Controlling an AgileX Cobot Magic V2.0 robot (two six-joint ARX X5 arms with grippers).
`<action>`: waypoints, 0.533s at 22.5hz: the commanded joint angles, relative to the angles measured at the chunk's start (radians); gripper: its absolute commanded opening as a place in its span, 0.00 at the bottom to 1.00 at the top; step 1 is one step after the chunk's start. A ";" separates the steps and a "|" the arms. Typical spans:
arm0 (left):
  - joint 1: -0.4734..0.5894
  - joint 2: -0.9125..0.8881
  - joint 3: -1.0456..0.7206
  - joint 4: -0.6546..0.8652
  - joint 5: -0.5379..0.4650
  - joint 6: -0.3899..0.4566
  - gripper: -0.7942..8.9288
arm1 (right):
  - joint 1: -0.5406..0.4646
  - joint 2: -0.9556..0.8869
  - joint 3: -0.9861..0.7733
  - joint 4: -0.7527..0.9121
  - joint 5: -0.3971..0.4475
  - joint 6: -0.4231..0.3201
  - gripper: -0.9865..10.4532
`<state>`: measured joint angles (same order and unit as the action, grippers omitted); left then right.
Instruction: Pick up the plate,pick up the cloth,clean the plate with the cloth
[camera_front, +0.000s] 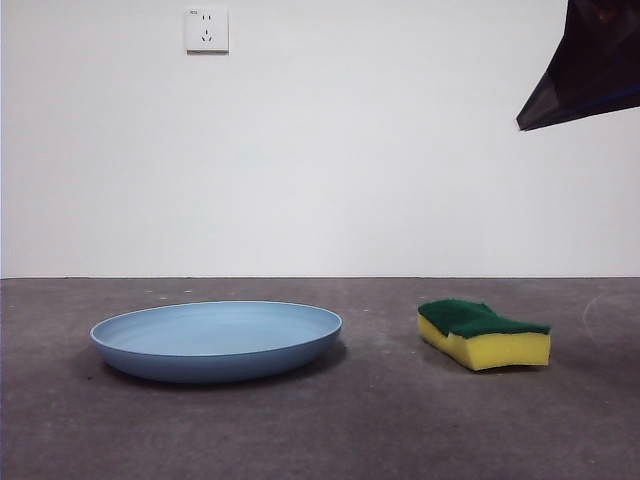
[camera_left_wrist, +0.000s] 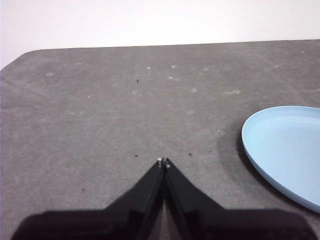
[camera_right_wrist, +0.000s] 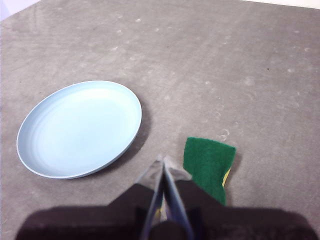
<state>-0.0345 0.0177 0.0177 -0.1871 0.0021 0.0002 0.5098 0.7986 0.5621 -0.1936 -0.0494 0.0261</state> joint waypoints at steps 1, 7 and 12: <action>0.003 -0.001 -0.011 -0.003 0.000 0.003 0.08 | 0.000 -0.001 -0.005 0.004 0.003 0.005 0.09; 0.003 -0.001 -0.011 -0.003 0.000 0.003 0.08 | 0.000 -0.002 -0.005 0.004 0.003 0.005 0.09; 0.003 -0.001 -0.011 -0.003 0.000 0.003 0.08 | -0.008 -0.045 -0.005 -0.001 0.005 -0.095 0.09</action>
<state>-0.0345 0.0177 0.0181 -0.1871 0.0021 0.0002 0.5030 0.7650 0.5621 -0.2035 -0.0490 -0.0128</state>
